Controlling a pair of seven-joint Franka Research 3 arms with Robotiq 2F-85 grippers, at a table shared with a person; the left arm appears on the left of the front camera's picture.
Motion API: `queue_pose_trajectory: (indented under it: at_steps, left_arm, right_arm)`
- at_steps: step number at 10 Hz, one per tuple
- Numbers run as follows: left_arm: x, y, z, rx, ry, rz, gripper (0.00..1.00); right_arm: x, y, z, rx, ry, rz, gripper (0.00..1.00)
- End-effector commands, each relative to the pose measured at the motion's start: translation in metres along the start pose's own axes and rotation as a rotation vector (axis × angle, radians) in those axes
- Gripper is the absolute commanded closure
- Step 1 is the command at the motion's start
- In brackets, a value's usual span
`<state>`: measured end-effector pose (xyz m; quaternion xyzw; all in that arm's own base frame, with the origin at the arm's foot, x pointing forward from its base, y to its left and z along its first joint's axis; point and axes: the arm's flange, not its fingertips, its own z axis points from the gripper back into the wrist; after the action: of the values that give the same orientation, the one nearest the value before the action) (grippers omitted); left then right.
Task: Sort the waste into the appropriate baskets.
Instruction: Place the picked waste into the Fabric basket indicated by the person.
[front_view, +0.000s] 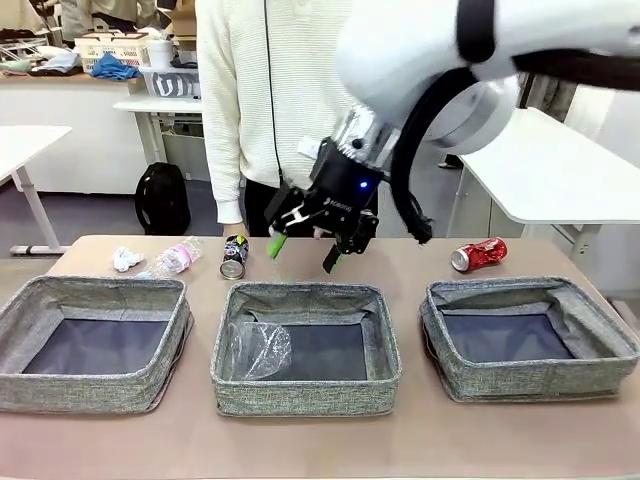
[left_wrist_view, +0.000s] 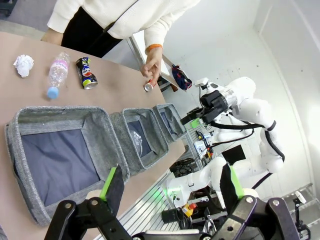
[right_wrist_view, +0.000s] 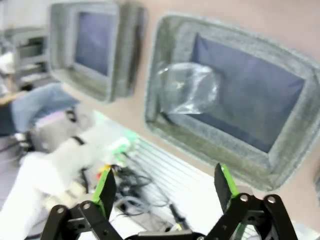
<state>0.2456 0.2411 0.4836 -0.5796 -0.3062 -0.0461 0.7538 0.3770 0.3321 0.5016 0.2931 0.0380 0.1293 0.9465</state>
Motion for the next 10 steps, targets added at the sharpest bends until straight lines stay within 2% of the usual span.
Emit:
queue_pose_trajectory:
  at_steps: [1, 2, 4, 6, 7, 9, 10]
  left_arm:
    - [0.001, -0.002, 0.0, -0.016, -0.009, -0.017, 0.0]
    - [0.001, -0.002, 0.0, -0.016, -0.009, -0.017, 0.0]
    - [0.001, -0.002, 0.0, -0.016, -0.009, -0.017, 0.0]
    - [0.001, -0.002, 0.0, -0.016, -0.009, -0.017, 0.0]
    - [0.001, -0.002, 0.0, -0.016, -0.009, -0.017, 0.0]
    - [0.001, -0.002, 0.0, -0.016, -0.009, -0.017, 0.0]
    - [0.001, -0.002, 0.0, -0.016, -0.009, -0.017, 0.0]
  right_arm:
    - [-0.055, -0.063, 0.038, 0.271, -0.117, -0.014, 0.0]
    - [-0.084, -0.103, 0.059, 0.398, -0.11, -0.051, 0.0]
    - [-0.136, -0.177, 0.095, 0.586, -0.33, 0.024, 0.0]
    - [-0.161, -0.245, 0.122, 0.623, -0.333, -0.057, 0.0]
    - [-0.174, -0.268, 0.133, 0.654, -0.329, -0.035, 0.0]
    - [-0.21, -0.313, 0.123, 0.672, -0.282, -0.168, 0.0]
    - [-0.239, -0.324, 0.103, 0.717, -0.386, -0.126, 0.0]
